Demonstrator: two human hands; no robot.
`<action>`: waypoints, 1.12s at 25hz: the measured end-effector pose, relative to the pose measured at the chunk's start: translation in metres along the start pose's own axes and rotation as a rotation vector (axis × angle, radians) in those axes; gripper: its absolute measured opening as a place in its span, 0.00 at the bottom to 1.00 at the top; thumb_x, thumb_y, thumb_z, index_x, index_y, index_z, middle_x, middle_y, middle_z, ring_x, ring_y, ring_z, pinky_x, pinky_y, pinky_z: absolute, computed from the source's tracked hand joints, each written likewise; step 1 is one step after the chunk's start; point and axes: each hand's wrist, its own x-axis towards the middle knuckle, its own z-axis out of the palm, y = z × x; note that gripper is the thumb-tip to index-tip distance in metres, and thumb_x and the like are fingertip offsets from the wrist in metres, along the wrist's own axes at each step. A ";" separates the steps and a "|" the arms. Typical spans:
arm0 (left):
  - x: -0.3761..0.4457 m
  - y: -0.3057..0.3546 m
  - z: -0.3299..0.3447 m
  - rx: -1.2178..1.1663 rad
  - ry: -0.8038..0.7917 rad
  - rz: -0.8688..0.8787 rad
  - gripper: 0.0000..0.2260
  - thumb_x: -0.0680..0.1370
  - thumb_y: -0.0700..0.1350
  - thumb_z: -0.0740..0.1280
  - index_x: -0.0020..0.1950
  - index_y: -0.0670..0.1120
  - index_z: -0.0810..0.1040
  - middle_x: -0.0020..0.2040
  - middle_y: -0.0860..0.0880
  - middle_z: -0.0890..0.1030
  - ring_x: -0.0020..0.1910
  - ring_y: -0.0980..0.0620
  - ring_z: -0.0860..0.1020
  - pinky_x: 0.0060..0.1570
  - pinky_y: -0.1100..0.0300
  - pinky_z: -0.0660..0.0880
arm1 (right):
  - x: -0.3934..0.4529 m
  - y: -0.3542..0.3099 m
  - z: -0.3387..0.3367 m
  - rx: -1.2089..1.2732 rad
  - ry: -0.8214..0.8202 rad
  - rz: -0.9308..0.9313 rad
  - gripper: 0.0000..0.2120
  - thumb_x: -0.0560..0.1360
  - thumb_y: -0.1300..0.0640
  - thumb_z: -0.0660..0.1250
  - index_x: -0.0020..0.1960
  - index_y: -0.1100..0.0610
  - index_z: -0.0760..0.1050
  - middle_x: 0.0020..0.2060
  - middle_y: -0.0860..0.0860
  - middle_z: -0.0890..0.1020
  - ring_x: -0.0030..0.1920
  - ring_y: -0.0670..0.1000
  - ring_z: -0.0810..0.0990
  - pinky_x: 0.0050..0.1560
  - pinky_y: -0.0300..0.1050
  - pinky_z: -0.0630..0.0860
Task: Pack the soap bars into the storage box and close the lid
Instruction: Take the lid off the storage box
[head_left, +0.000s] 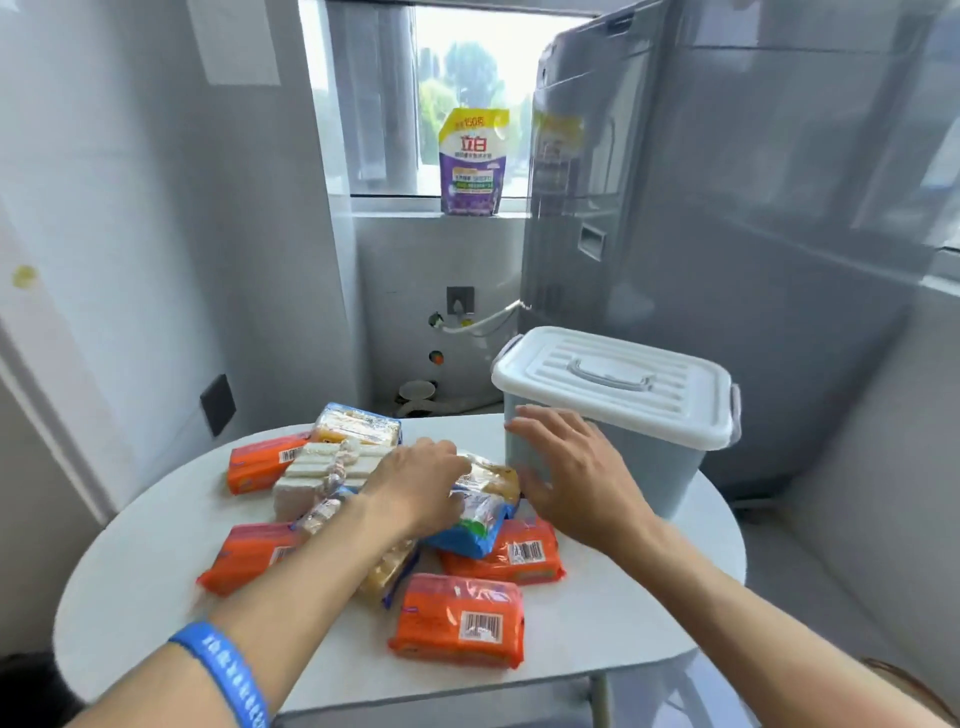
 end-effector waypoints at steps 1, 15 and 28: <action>0.003 0.009 -0.002 -0.012 0.031 -0.022 0.15 0.75 0.50 0.61 0.59 0.50 0.78 0.55 0.49 0.79 0.56 0.45 0.76 0.52 0.49 0.75 | 0.003 0.010 -0.009 -0.067 0.067 0.004 0.23 0.70 0.57 0.71 0.64 0.54 0.75 0.64 0.53 0.79 0.63 0.57 0.76 0.60 0.55 0.74; 0.141 0.015 -0.002 -0.669 0.413 -0.308 0.21 0.80 0.49 0.59 0.72 0.44 0.69 0.71 0.44 0.71 0.68 0.43 0.69 0.63 0.51 0.68 | 0.000 0.090 0.009 -0.280 0.159 0.122 0.21 0.69 0.62 0.76 0.61 0.54 0.80 0.60 0.50 0.83 0.58 0.62 0.81 0.55 0.58 0.78; 0.141 0.012 -0.019 -0.636 0.608 -0.171 0.14 0.78 0.48 0.59 0.58 0.46 0.80 0.59 0.47 0.82 0.56 0.46 0.77 0.56 0.52 0.74 | 0.011 0.078 0.009 -0.281 0.126 0.167 0.16 0.73 0.59 0.73 0.60 0.53 0.81 0.60 0.49 0.83 0.60 0.62 0.80 0.57 0.58 0.77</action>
